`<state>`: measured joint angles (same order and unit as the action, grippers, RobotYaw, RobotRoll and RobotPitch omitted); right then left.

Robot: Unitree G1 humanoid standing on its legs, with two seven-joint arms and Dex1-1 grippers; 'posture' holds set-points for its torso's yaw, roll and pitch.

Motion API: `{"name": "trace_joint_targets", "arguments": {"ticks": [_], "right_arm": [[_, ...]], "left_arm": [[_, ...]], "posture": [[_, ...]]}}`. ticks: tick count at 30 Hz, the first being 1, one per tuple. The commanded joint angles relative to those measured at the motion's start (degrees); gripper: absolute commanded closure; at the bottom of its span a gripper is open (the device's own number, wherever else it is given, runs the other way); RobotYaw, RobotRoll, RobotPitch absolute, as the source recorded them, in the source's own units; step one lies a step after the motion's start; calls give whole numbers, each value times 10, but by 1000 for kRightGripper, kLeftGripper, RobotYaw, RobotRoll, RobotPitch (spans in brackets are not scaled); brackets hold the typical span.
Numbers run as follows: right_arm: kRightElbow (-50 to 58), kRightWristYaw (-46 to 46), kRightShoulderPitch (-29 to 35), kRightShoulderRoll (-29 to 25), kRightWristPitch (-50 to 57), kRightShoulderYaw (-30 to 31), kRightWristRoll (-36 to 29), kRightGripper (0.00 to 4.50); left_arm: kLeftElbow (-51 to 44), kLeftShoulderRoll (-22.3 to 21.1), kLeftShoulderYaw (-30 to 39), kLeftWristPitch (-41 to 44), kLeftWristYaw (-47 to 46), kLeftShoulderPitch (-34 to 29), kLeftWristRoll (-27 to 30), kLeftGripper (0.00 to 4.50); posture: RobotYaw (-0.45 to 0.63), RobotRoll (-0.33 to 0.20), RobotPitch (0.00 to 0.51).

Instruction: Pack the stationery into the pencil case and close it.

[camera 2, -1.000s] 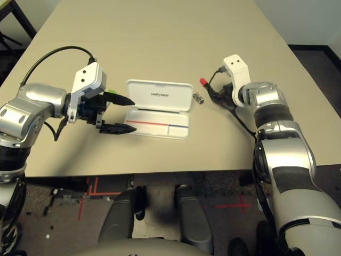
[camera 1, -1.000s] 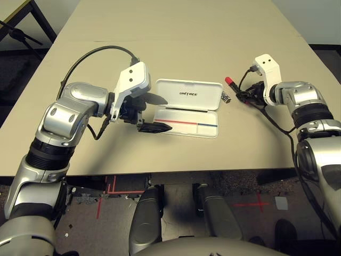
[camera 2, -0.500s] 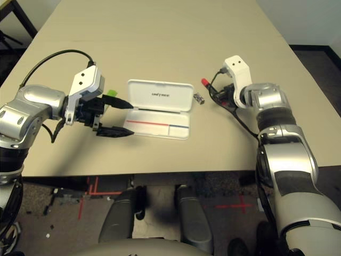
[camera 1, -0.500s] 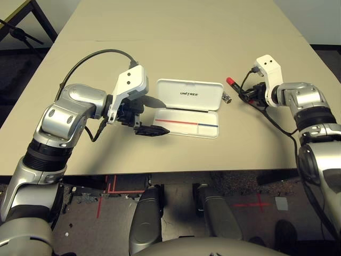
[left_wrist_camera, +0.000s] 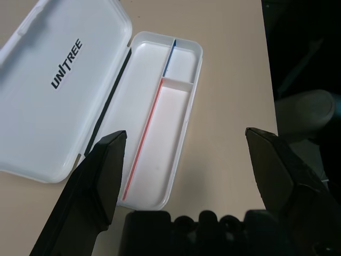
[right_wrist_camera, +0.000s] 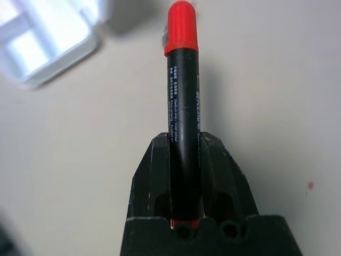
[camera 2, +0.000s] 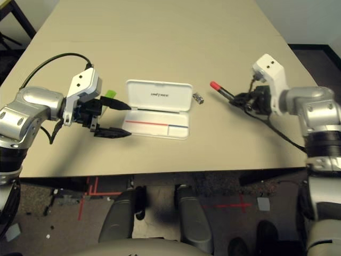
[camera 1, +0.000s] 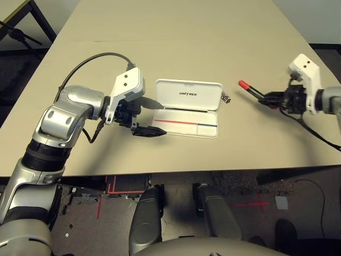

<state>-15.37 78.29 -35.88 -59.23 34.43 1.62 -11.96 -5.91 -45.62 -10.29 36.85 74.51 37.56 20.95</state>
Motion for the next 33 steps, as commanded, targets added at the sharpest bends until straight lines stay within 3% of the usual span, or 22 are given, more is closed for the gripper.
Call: {"name": "trace_joint_targets", "arguments": {"ticks": [1, 9, 19, 33], "right_arm": [[47, 68, 6, -25, 6, 15, -30, 3965], [128, 80, 1, -3, -14, 59, -25, 3965], [142, -2, -86, 131, -21, 134, 18, 3965], [83, -98, -104, 248, -97, 206, 116, 3965]], "left_arm": [[7, -9, 3, -11, 2, -7, -3, 0], [1, -12, 8, -9, -1, -14, 3, 0], [-15, -19, 18, -10, 2, -30, 12, 0], [-25, -24, 21, -11, -8, -44, 12, 0]], "posture": [[-35, 0, 192], [-26, 0, 182], [-1, 0, 175], [36, 0, 183]]}}
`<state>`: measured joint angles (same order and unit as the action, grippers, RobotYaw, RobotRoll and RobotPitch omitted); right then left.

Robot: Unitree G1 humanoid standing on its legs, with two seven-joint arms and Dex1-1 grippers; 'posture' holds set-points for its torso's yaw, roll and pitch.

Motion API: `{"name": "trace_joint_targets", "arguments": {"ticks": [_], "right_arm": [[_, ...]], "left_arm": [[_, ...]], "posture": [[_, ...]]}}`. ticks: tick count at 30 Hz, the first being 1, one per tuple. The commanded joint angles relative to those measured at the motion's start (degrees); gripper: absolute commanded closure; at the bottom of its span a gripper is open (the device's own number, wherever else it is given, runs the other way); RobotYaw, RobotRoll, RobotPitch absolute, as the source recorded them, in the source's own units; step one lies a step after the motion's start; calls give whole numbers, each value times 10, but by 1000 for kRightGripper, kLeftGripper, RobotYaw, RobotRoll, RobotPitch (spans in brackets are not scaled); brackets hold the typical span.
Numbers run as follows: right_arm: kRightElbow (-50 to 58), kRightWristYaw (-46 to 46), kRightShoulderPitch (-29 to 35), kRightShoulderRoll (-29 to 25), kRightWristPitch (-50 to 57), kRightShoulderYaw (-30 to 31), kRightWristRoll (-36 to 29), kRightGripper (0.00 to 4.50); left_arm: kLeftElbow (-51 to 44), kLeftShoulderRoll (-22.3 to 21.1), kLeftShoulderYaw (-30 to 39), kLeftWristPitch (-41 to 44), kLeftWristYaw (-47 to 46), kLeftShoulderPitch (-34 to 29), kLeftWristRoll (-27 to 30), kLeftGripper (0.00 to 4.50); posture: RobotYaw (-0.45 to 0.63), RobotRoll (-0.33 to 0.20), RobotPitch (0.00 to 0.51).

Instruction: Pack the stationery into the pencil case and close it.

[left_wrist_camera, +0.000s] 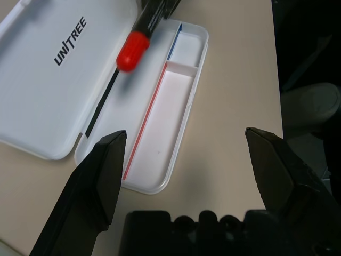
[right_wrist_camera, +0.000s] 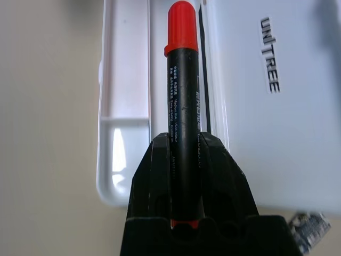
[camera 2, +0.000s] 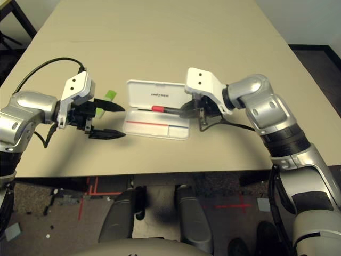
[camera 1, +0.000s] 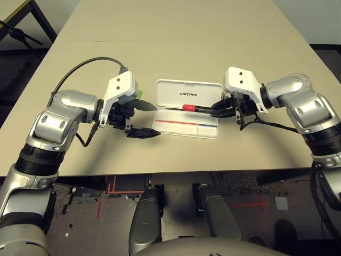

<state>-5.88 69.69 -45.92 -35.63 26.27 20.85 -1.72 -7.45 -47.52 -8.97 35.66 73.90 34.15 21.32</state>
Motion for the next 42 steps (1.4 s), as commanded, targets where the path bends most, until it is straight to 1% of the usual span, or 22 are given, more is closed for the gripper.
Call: {"name": "trace_joint_targets", "arguments": {"ticks": [1, 4, 14, 24, 25, 26, 30, 31, 32, 33, 34, 37, 40, 42], "right_arm": [[-16, -16, -5, 21, -18, 15, 16, 3965], [-26, -26, -6, 42, -26, 19, 22, 3965], [-61, -40, -3, 75, -61, 26, 44, 3965], [-79, -42, -5, 84, -72, 27, 50, 3965], [-77, -34, -3, 84, -64, 24, 41, 3212], [-75, -29, -2, 84, -57, 21, 35, 2908], [-69, -11, 3, 79, -44, 9, 13, 1342], [-68, -8, 3, 78, -44, 7, 8, 1019], [-67, -4, 4, 76, -45, 5, 4, 577], [-65, 5, 5, 73, -50, 2, -3, 261], [-59, 24, 10, 68, -53, -9, -22, 37], [-44, 70, 24, 48, -47, -44, -81, 37], [-47, 161, 45, 21, -56, -104, -174, 37], [-56, 198, 55, 0, -63, -128, -204, 37]], "left_arm": [[-11, -5, 9, 2, -3, -11, 9, 0], [-16, -7, 12, 5, -6, -15, 10, 0], [-19, -10, 13, 8, -16, -19, 16, 0], [-12, -8, 13, 10, -27, -17, 10, 0], [-9, -8, 12, 13, -31, -16, 8, 0], [-6, -8, 12, 18, -37, -14, 6, 0], [3, -6, 12, 32, -55, -12, 3, 0], [5, -5, 13, 35, -60, -12, 3, 0], [6, -3, 14, 33, -66, -11, 1, 0], [7, -3, 14, 33, -69, -11, 1, 0], [10, -3, 14, 37, -79, -10, -4, 0], [20, -2, 11, 54, -134, -4, -36, 0], [48, 4, 13, 77, -173, 12, -56, 0], [67, 12, 16, 83, -198, 23, -66, 0]], "posture": [[36, 0, 183], [42, 0, 184], [51, 0, 185], [51, 0, 186], [45, 0, 186], [45, 0, 186], [38, 0, 187], [38, 0, 187], [37, 0, 187], [37, 0, 187], [37, 0, 187], [39, 0, 188], [38, 0, 190], [34, 0, 191]]}}
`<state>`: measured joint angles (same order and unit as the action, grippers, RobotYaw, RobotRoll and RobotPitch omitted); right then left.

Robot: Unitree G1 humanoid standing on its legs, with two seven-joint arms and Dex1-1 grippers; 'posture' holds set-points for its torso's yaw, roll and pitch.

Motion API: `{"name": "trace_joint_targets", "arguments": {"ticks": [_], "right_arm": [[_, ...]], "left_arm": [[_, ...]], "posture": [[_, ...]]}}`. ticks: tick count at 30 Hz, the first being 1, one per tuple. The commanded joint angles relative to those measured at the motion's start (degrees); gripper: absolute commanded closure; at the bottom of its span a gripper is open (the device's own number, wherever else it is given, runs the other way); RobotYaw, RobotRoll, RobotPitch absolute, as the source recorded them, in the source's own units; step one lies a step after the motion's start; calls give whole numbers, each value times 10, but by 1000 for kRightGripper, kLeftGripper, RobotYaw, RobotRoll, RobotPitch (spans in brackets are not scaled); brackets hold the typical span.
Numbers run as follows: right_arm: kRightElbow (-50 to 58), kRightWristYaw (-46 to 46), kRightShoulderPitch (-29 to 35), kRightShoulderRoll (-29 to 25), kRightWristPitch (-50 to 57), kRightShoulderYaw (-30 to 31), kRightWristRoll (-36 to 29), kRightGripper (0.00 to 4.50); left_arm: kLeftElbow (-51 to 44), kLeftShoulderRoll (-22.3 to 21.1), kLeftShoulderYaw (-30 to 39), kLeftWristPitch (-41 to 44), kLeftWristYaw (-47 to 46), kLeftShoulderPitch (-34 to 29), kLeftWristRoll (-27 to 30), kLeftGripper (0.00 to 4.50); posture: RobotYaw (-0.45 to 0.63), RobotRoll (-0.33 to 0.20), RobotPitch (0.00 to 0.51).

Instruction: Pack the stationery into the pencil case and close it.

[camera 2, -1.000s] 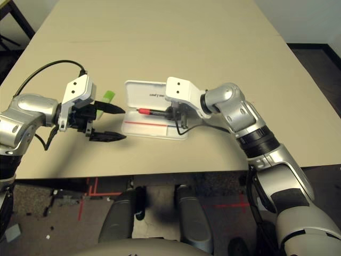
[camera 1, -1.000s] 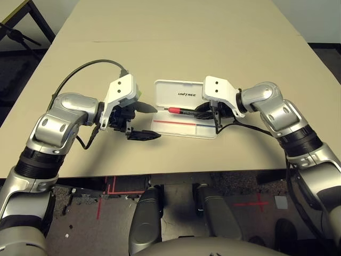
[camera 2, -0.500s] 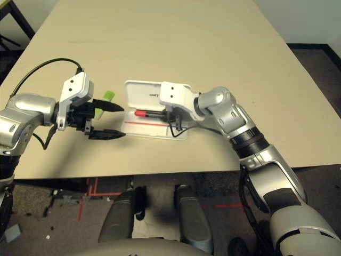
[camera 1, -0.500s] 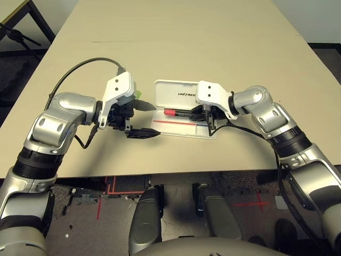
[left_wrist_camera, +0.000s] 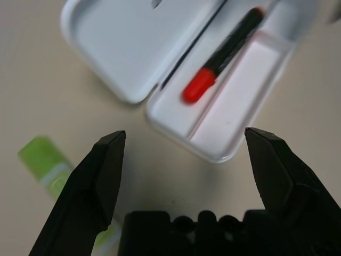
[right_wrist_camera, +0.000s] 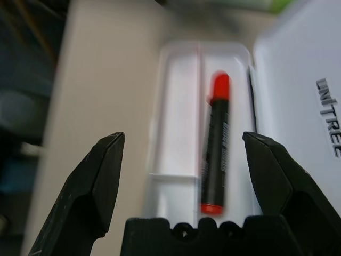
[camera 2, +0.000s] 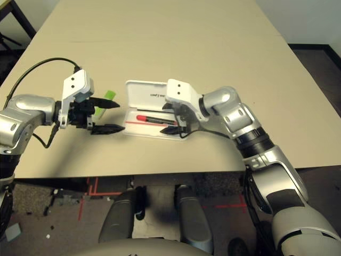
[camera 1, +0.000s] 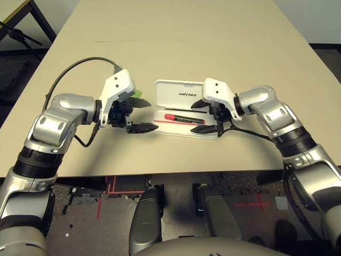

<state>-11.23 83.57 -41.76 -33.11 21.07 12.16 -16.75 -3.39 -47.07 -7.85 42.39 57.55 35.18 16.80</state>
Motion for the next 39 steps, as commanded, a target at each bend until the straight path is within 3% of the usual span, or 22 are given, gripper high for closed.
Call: {"name": "trace_joint_targets", "arguments": {"ticks": [1, 17, 31, 34, 39], "right_arm": [[-6, 68, 16, -35, -13, -49, -61, 37], [-53, 89, 35, -160, -14, -120, -159, 37], [-15, 74, 66, -154, 3, -146, -165, 37], [-9, 70, 72, -152, 5, -149, -167, 0], [-1, 64, 77, -151, 8, -151, -170, 0]], "left_arm": [[33, 11, 6, 16, -42, 18, -24, 0], [191, 74, -8, 77, -144, 98, -69, 0], [327, 111, -49, 15, -134, 118, -130, 0], [337, 112, -55, 6, -126, 120, -137, 568], [343, 109, -58, 5, -113, 121, -140, 2409]], "posture": [[33, 0, 191], [5, 0, 179], [-36, 0, 176], [-38, 0, 178], [-42, 0, 179]]}}
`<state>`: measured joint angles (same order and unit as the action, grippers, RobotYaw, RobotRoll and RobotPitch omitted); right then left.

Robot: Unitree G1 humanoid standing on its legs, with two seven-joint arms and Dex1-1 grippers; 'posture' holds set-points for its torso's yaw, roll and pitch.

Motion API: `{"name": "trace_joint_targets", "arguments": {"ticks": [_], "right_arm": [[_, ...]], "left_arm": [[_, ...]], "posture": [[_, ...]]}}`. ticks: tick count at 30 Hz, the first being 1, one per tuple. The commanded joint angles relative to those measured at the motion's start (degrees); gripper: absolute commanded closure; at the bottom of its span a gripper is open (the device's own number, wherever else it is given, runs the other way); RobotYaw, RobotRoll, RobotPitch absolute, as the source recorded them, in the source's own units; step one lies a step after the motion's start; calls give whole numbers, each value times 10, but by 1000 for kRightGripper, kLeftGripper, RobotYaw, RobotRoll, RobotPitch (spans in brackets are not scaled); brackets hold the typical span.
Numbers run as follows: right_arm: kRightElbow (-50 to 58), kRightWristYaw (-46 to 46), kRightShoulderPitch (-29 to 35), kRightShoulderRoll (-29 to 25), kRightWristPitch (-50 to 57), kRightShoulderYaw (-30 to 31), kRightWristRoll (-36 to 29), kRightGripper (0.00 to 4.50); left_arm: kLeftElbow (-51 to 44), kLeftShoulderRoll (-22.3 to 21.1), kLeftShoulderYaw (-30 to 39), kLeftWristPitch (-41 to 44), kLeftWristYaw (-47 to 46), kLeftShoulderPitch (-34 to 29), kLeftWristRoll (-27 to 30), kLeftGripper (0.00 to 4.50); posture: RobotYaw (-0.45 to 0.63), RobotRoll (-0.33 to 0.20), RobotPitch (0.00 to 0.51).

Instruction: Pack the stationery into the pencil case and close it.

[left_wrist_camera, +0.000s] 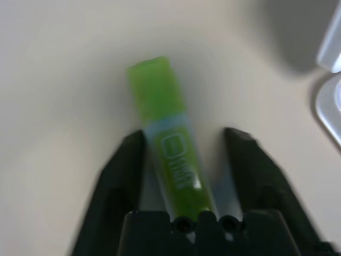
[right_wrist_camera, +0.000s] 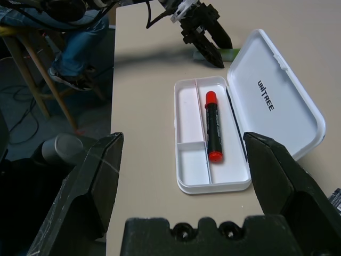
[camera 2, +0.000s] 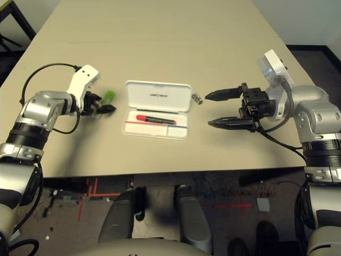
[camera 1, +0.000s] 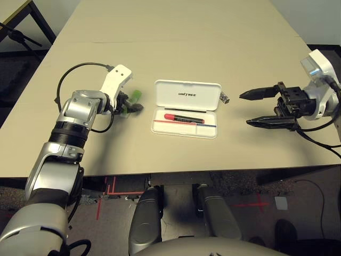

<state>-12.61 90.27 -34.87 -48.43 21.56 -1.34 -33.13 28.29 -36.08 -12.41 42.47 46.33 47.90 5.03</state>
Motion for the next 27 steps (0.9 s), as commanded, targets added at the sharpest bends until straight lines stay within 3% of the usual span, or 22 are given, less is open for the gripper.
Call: {"name": "trace_joint_targets", "arguments": {"ticks": [1, 3, 10, 19, 27], "right_arm": [[14, -4, 9, 2, 4, -16, -7, 0], [17, -6, 10, 3, 5, -17, -8, 0], [15, -11, 8, 11, 3, -16, -5, 0], [-2, -19, 3, 35, -11, -9, 9, 0], [-43, -2, -21, 52, -26, 2, 25, 0]], "left_arm": [[25, 0, -12, 5, 0, -6, -22, 2796], [23, 0, -11, 8, 1, -6, -23, 3428], [1, -4, -6, 23, 11, -12, -18, 3415], [-151, -97, 13, 36, 54, -80, -3, 3415], [-329, -177, 28, 69, 132, -136, 46, 3415]], "posture": [[-42, 0, 180], [-41, 0, 181], [-34, 0, 182], [21, 0, 185], [62, 0, 181]]}}
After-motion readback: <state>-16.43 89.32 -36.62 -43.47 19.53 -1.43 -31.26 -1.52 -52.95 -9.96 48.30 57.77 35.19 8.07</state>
